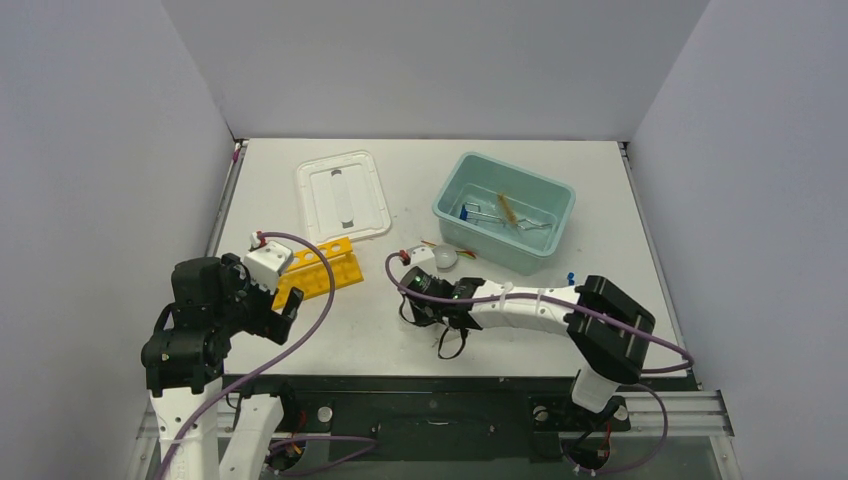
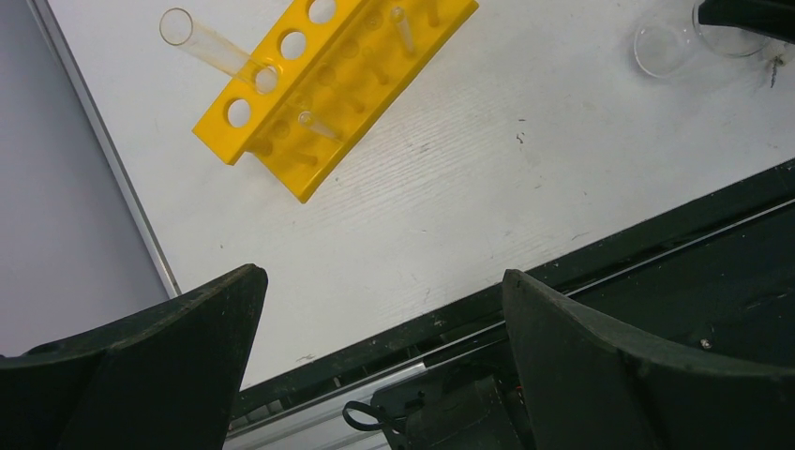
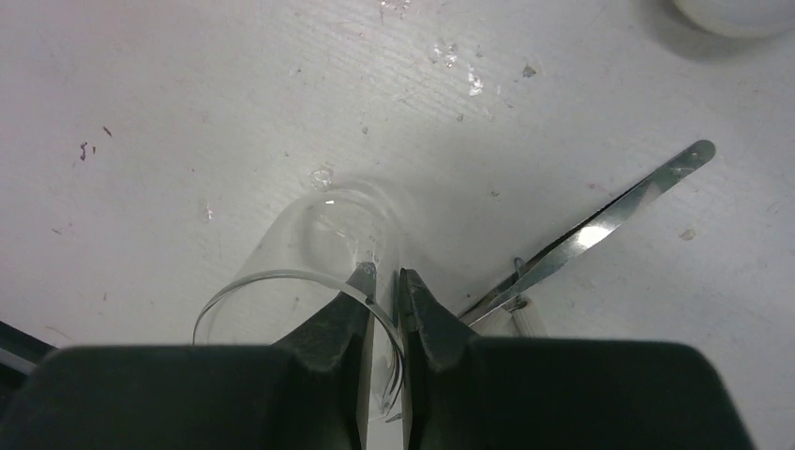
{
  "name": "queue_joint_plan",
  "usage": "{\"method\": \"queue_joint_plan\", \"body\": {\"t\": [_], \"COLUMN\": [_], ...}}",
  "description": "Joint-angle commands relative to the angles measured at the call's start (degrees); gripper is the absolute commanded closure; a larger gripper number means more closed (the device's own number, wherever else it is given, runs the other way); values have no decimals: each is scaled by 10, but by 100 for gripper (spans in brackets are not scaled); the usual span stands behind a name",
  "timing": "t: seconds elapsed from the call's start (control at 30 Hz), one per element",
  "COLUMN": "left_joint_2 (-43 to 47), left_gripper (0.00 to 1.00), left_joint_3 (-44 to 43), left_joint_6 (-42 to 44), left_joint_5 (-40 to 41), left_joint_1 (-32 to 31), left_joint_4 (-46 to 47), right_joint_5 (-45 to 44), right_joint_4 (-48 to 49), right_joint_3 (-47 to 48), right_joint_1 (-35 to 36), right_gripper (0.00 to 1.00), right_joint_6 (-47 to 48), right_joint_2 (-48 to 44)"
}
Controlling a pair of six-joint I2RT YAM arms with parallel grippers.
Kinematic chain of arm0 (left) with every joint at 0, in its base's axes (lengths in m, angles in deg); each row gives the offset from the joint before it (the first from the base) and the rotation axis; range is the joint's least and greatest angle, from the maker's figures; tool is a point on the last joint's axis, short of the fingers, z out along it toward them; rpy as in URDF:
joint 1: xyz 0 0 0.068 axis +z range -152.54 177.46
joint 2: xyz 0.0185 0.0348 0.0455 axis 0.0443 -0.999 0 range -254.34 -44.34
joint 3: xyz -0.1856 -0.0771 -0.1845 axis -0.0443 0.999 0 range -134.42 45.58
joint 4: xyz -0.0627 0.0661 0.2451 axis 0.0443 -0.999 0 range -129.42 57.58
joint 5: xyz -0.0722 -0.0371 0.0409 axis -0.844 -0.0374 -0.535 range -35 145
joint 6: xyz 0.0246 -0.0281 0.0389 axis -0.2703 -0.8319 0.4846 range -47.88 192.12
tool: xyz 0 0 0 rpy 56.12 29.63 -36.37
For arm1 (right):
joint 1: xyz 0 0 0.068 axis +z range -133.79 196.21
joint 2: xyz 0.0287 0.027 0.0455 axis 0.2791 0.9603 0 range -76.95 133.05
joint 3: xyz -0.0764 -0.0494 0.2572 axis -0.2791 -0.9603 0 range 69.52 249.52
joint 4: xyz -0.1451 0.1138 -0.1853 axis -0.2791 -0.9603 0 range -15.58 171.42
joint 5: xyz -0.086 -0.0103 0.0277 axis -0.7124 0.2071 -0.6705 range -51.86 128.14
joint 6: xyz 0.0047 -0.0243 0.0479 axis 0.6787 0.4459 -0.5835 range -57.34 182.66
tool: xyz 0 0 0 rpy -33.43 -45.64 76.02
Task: Organize the chemistry lab equipment
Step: Pick up the chemistry item at the center of the board, then place the chemistry item in the storage box.
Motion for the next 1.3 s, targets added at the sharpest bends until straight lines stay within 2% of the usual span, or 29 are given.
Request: {"method": "queue_joint_plan", "body": {"t": [0.0,0.17,0.33,0.47,0.6,0.77,0.93,1.23,1.27], "left_joint_2": [3,5,5,1,-1,-3,-4,-12,-14], "left_gripper": [3,3,3,3,3,3,3,3,4], "left_joint_3": [-4,-2,0,3,0,-1,2,10,11], "left_joint_6": [4,4,5,4,2,3,3,7,8], "left_joint_5": [2,2,1,4,1,3,4,2,-1], "left_joint_1": [2,2,2,2,2,2,2,2,2], "left_joint_4": [13,14,13,13,15,17,19,28,28], "right_joint_5": [5,15,47,50,34,8,-29,-80,-81], "right_joint_4": [-24,-74,-108,-129,-155,-158,-157,-127,-127], "right_joint_3": [46,100,180,235,279,292,303,286,285], "right_joint_1": [-33,-128,-259,-340,-399,-438,-441,-444,-444], "right_gripper": [100,100,100,100,100,100,100,100,96], "right_joint_6": [16,56,78,91,97,89,78,46,43], "right_joint_2": [-48,-124,-158,-144,-74,-2,63,118,120]}}
